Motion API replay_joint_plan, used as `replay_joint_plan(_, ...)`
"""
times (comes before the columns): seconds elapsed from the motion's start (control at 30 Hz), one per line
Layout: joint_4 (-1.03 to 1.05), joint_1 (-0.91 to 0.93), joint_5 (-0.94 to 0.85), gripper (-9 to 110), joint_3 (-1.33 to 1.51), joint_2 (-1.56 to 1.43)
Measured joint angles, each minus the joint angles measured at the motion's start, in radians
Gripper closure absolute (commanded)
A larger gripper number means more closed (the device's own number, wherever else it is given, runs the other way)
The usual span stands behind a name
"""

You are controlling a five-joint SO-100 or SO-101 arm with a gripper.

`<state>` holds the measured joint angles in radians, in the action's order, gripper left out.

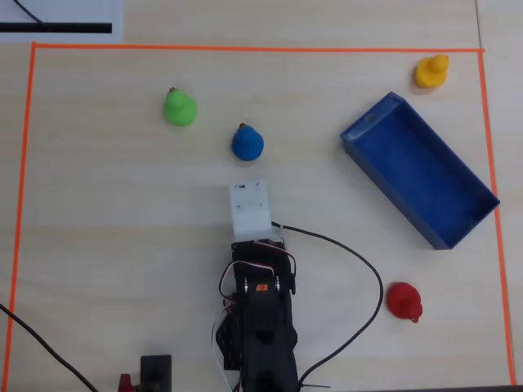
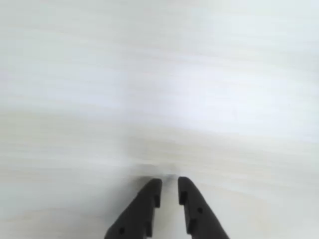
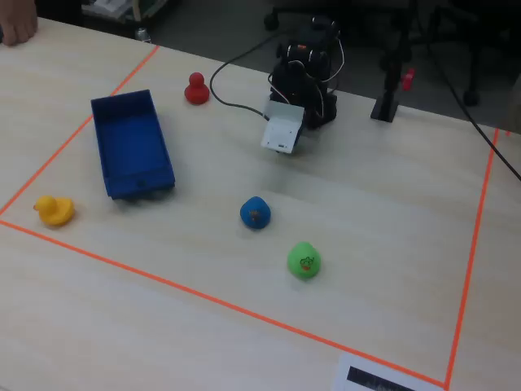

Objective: Grasp red duck and put it into box.

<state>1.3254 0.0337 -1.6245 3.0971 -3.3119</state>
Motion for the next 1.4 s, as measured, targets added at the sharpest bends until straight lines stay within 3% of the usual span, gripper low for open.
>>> replay_joint_plan(1.4,0.000,-0.035,0.000,100,0.000,0.000)
